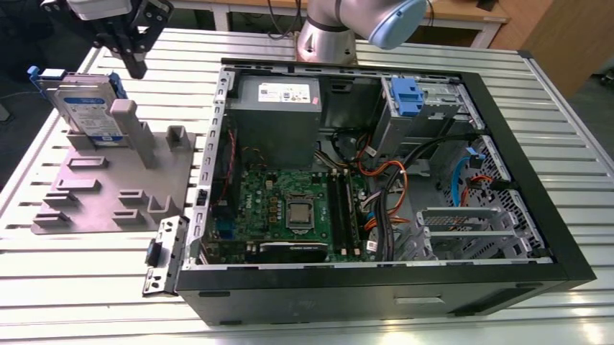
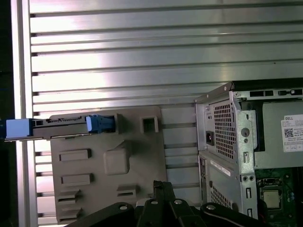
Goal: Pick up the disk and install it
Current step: 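Reach for the disk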
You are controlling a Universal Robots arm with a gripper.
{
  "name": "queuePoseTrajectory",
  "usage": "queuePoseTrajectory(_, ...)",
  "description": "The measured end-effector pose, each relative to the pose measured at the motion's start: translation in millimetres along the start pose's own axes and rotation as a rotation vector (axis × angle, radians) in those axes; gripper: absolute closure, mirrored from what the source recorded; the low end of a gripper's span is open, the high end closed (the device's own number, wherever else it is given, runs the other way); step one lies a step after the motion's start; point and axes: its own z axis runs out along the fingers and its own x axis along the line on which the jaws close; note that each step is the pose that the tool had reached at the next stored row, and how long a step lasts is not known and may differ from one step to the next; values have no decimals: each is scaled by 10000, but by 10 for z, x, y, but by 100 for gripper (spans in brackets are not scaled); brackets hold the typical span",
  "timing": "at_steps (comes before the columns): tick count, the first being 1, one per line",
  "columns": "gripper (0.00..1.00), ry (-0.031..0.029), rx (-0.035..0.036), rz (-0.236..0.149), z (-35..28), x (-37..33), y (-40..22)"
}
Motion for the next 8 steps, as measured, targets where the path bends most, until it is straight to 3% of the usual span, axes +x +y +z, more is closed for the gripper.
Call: queuePoseTrajectory(8,89,0,0,0,2,19,-2)
